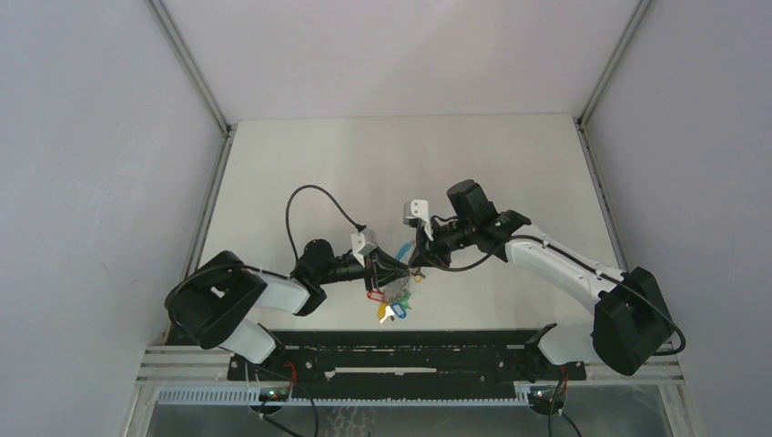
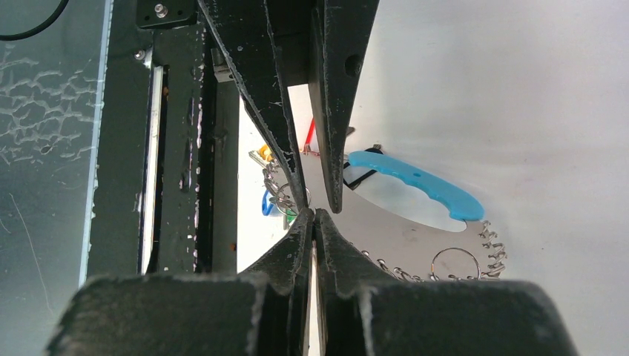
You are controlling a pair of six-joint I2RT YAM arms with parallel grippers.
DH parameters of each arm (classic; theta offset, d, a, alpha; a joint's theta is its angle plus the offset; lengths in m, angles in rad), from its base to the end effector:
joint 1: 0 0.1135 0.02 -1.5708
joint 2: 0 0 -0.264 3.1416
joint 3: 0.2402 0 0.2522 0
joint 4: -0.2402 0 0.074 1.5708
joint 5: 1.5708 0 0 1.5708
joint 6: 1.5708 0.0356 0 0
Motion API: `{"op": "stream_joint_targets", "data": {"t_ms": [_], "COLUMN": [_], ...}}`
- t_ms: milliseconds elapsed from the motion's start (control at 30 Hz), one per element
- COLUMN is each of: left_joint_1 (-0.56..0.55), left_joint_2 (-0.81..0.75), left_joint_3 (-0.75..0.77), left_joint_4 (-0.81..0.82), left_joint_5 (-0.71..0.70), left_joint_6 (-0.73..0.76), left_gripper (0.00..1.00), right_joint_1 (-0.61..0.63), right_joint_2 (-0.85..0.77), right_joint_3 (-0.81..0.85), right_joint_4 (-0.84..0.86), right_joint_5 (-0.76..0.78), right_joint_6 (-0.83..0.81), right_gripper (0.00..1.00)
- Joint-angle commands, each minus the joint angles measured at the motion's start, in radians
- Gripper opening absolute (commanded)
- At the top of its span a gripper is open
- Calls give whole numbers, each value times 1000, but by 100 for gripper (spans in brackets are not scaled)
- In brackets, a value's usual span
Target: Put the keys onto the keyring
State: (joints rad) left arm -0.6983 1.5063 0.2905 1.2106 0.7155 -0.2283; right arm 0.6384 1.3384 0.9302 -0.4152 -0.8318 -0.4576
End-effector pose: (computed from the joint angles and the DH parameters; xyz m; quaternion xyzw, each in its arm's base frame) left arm 0.1728 -0.1756 0.1676 0.3948 0.5883 -0.5173 0.4800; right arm 0.2047 0.1847 0.2564 -0.5696 0.6501 0.4047 0.2986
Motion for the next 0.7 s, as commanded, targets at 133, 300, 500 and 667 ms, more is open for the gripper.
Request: {"op": "stream_joint_targets", "data": {"t_ms": [133,300,500,667], "left_joint_1": [-13,-23,-29,-29], "left_joint_2": [16,20,16,-9], "left_joint_3": [64,71,72,55], "left_joint_4": [47,40,24,8], "left_joint_5": [21,25,23,-6], "left_joint_6": [-3,-1,10,29], "left_gripper": [21,18,4,0], "right_joint_1": [13,16,15,2], "right_joint_2": [-25,-24,-31,-43], "right_joint_3": [45,46,45,45], "right_joint_4": [36,38,34,0], "right_joint_5": [-26,-22,-9,58], "right_joint_6": [-9,-3,7,40], "right_gripper": [0,0,0,0]}}
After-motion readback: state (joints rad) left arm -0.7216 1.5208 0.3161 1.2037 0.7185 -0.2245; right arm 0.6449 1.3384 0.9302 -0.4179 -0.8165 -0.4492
